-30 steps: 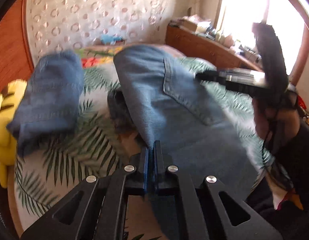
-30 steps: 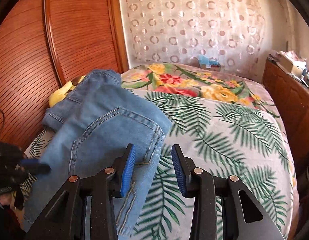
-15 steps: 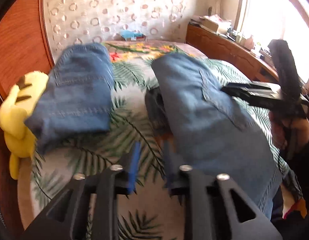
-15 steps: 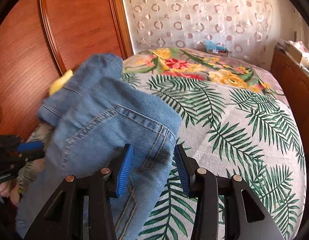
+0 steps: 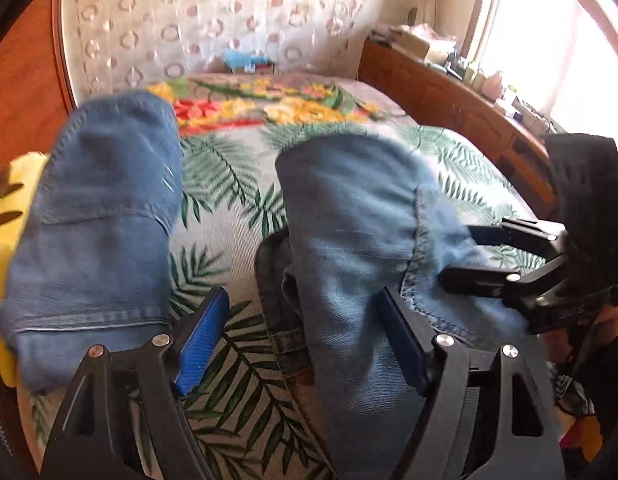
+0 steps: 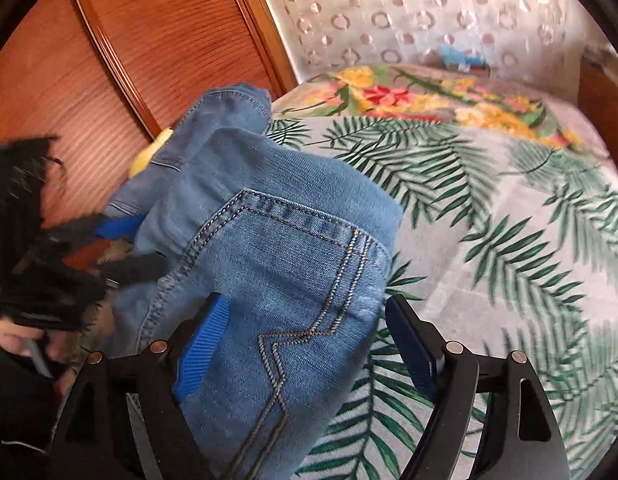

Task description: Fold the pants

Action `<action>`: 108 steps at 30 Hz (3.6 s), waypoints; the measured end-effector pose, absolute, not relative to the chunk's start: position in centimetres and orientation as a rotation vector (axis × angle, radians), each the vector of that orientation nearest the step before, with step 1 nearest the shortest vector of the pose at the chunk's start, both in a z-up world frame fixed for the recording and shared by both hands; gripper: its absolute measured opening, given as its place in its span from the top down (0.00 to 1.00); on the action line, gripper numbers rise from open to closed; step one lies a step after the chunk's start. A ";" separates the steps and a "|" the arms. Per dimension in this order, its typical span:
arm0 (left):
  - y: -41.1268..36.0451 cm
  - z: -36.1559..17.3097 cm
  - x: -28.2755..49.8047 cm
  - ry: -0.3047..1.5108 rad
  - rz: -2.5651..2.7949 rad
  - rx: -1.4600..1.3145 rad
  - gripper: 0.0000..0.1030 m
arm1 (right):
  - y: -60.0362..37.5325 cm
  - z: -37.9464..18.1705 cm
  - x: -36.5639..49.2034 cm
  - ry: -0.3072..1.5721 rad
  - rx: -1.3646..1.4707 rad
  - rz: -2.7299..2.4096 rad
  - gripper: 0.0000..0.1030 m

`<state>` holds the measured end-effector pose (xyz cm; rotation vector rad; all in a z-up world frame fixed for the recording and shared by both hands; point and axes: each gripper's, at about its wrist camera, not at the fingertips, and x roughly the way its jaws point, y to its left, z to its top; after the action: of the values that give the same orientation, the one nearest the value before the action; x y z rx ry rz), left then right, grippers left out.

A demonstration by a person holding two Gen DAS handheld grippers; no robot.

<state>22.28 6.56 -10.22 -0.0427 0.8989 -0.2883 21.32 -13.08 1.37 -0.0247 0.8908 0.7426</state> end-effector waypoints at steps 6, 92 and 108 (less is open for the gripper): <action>7.2 -11.3 22.7 0.916 -0.328 -0.106 0.25 | -12.6 0.5 22.7 0.932 -0.019 0.808 0.27; 15.9 1.1 19.4 0.614 -0.036 -0.056 0.33 | -5.3 11.8 15.5 0.551 -0.124 0.712 0.70; 6.2 5.2 13.8 0.462 -0.136 0.030 0.07 | -17.9 14.7 -0.8 0.426 -0.063 0.495 0.66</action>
<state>13.76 6.23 5.15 0.0298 0.4624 -0.1357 -0.79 -17.92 14.66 -0.0628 0.4255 0.4953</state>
